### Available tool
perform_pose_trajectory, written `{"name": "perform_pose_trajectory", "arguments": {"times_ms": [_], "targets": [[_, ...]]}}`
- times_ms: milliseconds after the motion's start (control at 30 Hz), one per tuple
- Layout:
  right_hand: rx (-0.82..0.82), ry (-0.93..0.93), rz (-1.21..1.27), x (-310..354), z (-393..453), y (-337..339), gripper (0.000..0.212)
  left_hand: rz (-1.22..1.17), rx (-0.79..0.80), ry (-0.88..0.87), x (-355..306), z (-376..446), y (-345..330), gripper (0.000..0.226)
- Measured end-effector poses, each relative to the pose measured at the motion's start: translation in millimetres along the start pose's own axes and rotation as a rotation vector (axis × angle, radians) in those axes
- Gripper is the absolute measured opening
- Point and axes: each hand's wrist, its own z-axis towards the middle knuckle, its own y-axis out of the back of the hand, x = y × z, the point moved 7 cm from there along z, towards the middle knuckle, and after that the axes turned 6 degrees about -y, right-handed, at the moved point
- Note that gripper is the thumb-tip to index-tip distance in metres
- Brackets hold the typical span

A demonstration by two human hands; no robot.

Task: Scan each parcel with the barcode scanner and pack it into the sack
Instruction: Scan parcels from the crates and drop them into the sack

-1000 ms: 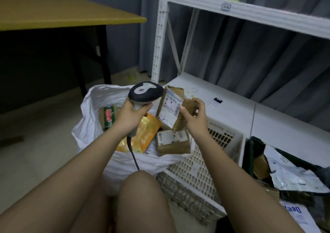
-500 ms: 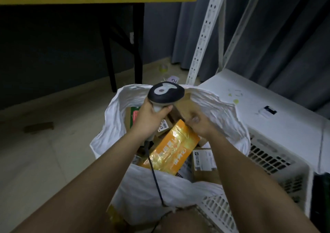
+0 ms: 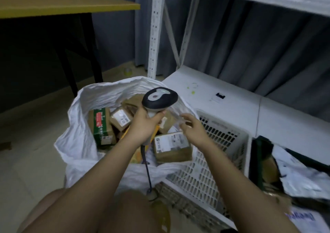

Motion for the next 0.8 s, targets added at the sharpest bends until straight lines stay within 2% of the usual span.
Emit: {"name": "perform_pose_trajectory", "arguments": {"times_ms": [200, 433, 600, 733, 800], "targets": [[-0.219, -0.138, 0.076, -85.7, -121.5, 106.2, 0.031, -0.052, 0.194, -0.008, -32.7, -56.6, -113.8, 0.042], [-0.491, -0.291, -0.11, -200.7, -239.1, 203.2, 0.026, -0.063, 0.447, 0.028, -29.1, -133.2, -238.2, 0.047], [-0.555, -0.464, -0.218, -264.5, -284.2, 240.6, 0.034, -0.057, 0.559, 0.056, -12.2, -164.3, -295.9, 0.049], [-0.526, -0.533, -0.231, -293.4, -277.0, 251.0, 0.037, -0.037, 0.583, 0.098, 4.6, -172.3, -321.8, 0.047], [-0.499, -0.55, -0.317, -302.7, -259.8, 256.7, 0.042, -0.029, 0.587, 0.102, 13.4, -168.8, -330.8, 0.046]]}}
